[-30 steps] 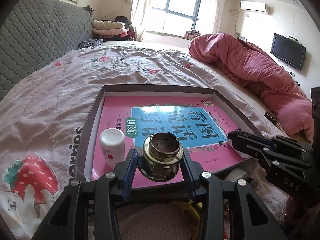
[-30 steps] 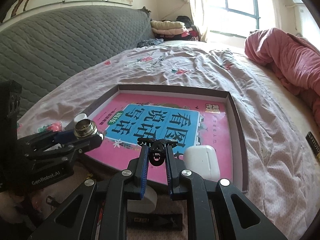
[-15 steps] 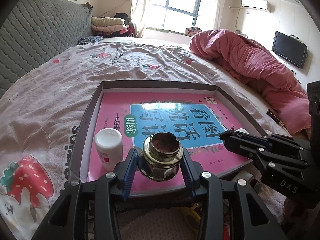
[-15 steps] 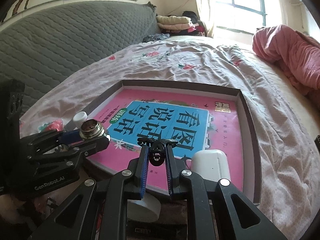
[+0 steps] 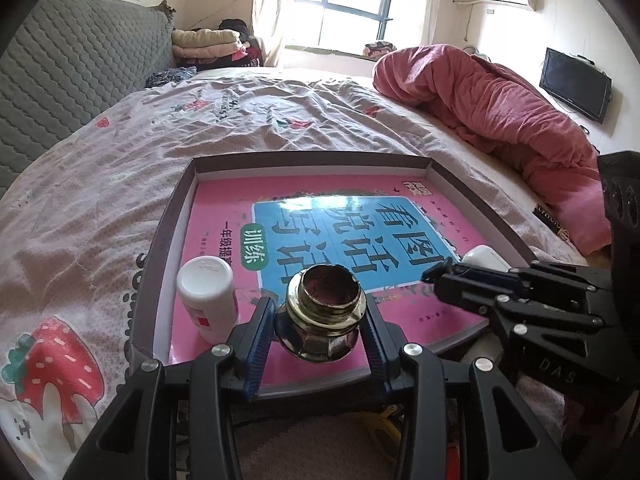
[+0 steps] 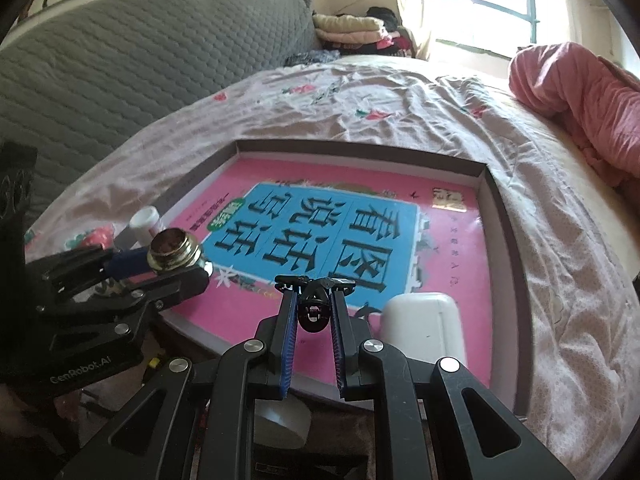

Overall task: Organize rigid objects
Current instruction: 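Release the black clip onto the book with the right gripper while the left lowers the silver fitting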

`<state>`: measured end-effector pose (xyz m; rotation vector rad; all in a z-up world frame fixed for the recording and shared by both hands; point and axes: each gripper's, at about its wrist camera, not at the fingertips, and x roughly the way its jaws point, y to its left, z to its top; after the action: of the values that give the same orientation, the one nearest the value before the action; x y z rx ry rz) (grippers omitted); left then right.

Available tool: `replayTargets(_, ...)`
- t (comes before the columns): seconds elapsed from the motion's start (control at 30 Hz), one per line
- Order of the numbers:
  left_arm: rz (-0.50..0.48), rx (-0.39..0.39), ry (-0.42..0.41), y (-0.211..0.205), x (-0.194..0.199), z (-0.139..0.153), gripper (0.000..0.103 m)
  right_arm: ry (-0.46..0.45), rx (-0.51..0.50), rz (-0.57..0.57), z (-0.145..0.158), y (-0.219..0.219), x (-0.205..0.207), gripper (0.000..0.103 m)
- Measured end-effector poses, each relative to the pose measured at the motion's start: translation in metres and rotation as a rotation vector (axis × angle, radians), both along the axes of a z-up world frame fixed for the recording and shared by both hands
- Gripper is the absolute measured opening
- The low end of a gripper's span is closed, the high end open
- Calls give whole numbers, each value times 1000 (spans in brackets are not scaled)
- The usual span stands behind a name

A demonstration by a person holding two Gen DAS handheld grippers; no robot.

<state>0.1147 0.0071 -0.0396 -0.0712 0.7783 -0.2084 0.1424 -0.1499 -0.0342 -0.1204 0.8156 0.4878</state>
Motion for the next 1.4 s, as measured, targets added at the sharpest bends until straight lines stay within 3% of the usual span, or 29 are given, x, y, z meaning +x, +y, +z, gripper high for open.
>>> replayTargets(0.7,-36,-18,38,2,4,-2,43,74,-63,14,1,-1,6,19)
replayTargets(0.87,-42,-24,55,2,8,-3,43,68,-42,-13,1,-7,7,26)
replayTargets(1.13,-64,-46,84,4,16,-6,43,19,53,-32,13,-18,2,27)
replayTargets(1.4,-70,-51,88,3,18,-6,43,-18,56,-45,17,-20,-1,28)
